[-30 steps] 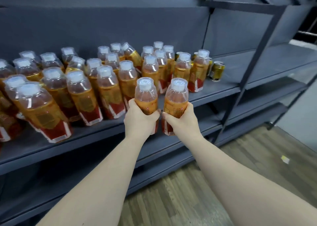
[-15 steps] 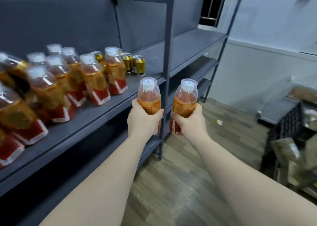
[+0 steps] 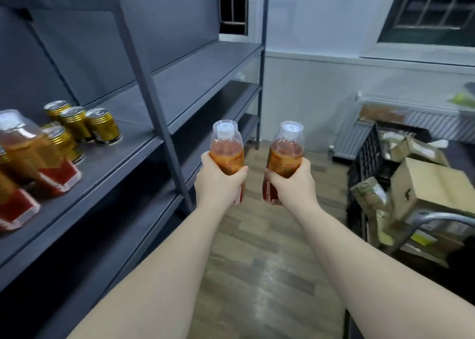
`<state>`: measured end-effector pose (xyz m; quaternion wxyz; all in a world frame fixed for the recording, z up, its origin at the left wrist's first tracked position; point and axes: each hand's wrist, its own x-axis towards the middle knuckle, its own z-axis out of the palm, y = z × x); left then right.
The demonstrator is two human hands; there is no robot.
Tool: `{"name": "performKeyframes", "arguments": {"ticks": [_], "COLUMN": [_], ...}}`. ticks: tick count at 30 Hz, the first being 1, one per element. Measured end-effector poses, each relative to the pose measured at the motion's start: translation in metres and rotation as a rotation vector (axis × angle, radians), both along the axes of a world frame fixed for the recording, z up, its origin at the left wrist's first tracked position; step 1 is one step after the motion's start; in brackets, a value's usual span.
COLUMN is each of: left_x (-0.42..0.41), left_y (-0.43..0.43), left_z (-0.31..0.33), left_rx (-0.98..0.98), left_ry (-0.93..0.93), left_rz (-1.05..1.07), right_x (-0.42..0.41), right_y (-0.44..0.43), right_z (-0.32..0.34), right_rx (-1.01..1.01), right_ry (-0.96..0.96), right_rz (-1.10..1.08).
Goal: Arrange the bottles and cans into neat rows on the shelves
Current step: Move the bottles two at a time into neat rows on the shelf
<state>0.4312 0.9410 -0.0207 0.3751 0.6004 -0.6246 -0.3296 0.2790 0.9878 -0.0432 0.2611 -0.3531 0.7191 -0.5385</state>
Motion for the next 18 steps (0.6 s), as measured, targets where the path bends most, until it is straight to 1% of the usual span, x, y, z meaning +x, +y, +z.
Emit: {"name": "performKeyframes", "arguments": {"ticks": [5, 10, 18], "left_x": [-0.053, -0.090, -0.139], "left_y": [-0.023, -0.050, -0.131], "left_z": [0.002, 0.003, -0.005], "left_rx": [-0.018, -0.030, -0.046], "left_ry": [-0.008, -0.016, -0.011], "left_rz": [-0.047, -0.095, -0.163], "right_x": [-0.050, -0.083, -0.127], "right_y": [-0.020, -0.043, -0.104], "right_z": [-0.001, 0.000, -0.006], "right_rx": [0.003, -0.005, 0.003], "right_ry": [0.006, 0.008, 0.014], "right_rz": [-0.060, -0.095, -0.148]}}
